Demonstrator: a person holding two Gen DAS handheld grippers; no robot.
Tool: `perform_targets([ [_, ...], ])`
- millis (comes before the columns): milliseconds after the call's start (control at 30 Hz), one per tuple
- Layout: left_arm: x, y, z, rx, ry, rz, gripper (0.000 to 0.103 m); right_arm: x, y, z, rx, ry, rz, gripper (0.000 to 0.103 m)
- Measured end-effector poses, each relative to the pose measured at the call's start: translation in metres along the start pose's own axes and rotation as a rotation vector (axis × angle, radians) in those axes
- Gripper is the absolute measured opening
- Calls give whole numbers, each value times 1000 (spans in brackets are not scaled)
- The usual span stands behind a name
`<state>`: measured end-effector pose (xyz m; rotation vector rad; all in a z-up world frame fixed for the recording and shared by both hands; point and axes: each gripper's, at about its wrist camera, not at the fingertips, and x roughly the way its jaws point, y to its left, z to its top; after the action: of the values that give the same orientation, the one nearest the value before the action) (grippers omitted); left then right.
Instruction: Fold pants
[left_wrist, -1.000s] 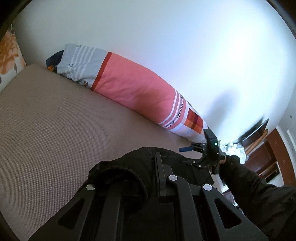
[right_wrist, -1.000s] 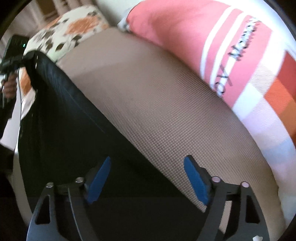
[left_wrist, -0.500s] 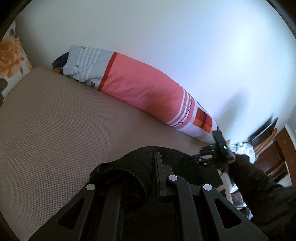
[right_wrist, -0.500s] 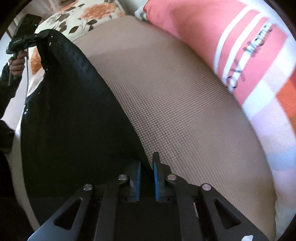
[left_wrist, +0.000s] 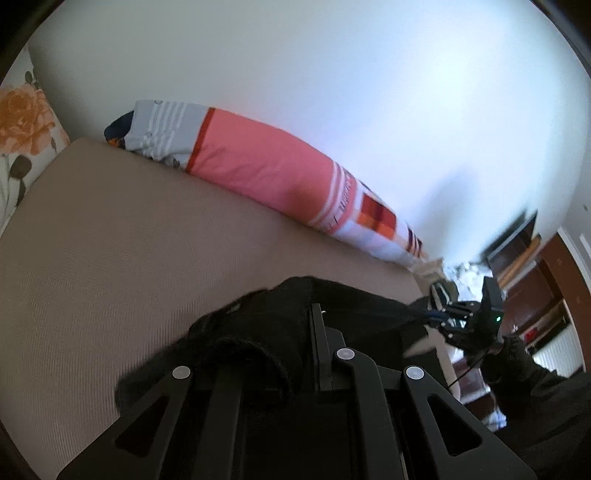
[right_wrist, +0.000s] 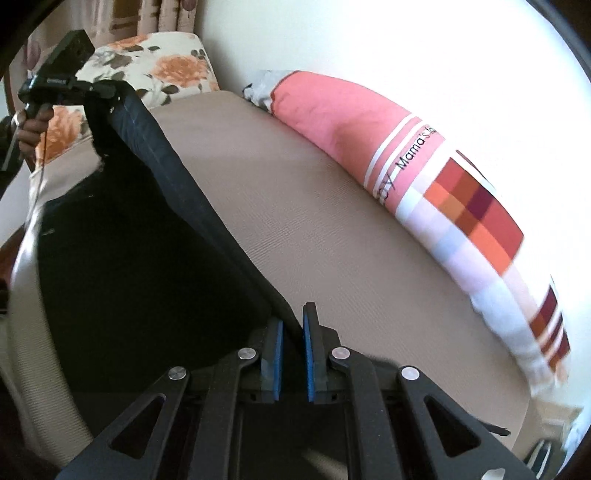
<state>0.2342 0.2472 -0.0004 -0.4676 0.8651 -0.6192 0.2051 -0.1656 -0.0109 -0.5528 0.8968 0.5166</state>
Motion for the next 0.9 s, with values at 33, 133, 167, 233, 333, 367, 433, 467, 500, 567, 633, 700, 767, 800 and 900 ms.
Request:
perform_targets([
  [33,-7,-3,-11,5,13,-3,11,-9,3,-8,17,-3,3,7],
  [133,-22,-6,-40,18,49,-1,11,-19,25,-25,49,8,29,7],
  [167,-26,-5,-50,19,65,3,11,-22,31,-33,52,12,38,7],
  [233,-30,0,-72,2,108,3,12,-21,46,-48,79,34,69,7],
  [333,-30,6,-102,12,183,39,13,-16,67,-70,113,69,117,7],
  [367,-28,8,-111,14,208,52,14,-12,74,-78,117,86,132,7],
  [433,-26,16,-127,9,255,74,14,-3,85,-91,121,113,150,7],
  [467,-25,18,-133,8,270,89,15,4,90,-98,133,136,162,7],
  [500,-24,23,-139,1,290,97,15,11,94,-102,133,155,173,7],
  [567,-21,26,-147,-8,318,122,19,24,99,-108,121,180,175,7],
  [633,-20,27,-155,0,348,167,24,35,104,-110,112,204,165,7],
  [700,-23,24,-159,6,355,188,26,38,105,-109,121,197,162,8],
  [767,-28,19,-159,6,355,200,29,37,104,-109,133,199,167,8],
  [800,-30,16,-159,10,358,217,31,38,104,-109,137,197,165,9],
  [900,-37,10,-158,42,380,339,65,37,109,-109,128,189,157,9],
])
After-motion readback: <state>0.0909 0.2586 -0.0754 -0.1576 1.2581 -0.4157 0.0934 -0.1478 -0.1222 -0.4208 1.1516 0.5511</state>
